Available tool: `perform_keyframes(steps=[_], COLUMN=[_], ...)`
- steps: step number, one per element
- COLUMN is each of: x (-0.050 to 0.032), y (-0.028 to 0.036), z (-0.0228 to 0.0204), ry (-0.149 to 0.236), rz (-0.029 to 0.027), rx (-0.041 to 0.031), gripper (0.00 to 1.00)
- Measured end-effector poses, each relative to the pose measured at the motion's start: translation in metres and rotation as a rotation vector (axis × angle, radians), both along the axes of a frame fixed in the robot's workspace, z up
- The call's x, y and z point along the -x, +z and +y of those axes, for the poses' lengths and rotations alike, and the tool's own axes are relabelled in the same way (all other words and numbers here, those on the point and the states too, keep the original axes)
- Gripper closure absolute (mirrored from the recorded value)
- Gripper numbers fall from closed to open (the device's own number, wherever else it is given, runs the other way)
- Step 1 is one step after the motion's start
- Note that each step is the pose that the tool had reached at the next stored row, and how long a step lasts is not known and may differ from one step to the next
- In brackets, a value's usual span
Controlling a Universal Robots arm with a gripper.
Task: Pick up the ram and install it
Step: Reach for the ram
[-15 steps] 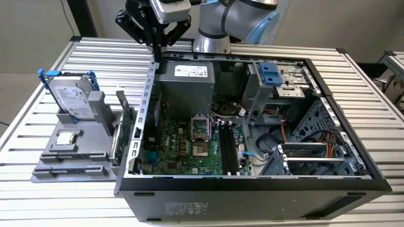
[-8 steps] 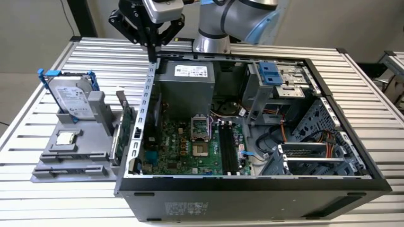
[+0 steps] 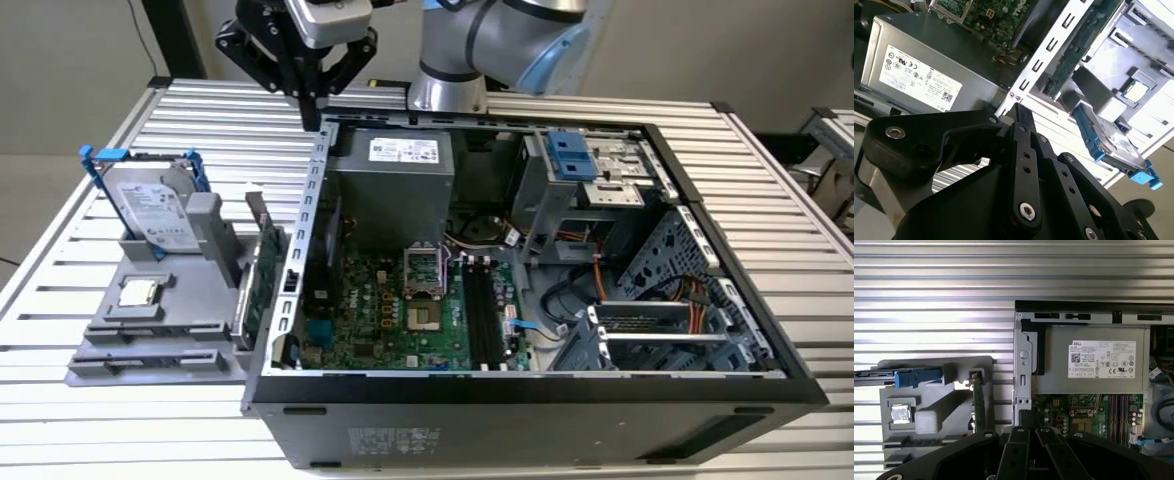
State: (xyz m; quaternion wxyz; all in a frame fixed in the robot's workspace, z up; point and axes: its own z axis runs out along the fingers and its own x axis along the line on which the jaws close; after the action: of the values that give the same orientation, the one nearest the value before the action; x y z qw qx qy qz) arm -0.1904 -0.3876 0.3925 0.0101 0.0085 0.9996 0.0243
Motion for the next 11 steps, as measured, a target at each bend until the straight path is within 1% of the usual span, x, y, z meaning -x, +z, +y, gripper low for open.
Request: perform_keyframes(steps=[11], x=[0.013], y=[-0.0003], z=[0.0011], ry=[0.018], rz=[0.0], rx=[0.0], gripper=[1.0])
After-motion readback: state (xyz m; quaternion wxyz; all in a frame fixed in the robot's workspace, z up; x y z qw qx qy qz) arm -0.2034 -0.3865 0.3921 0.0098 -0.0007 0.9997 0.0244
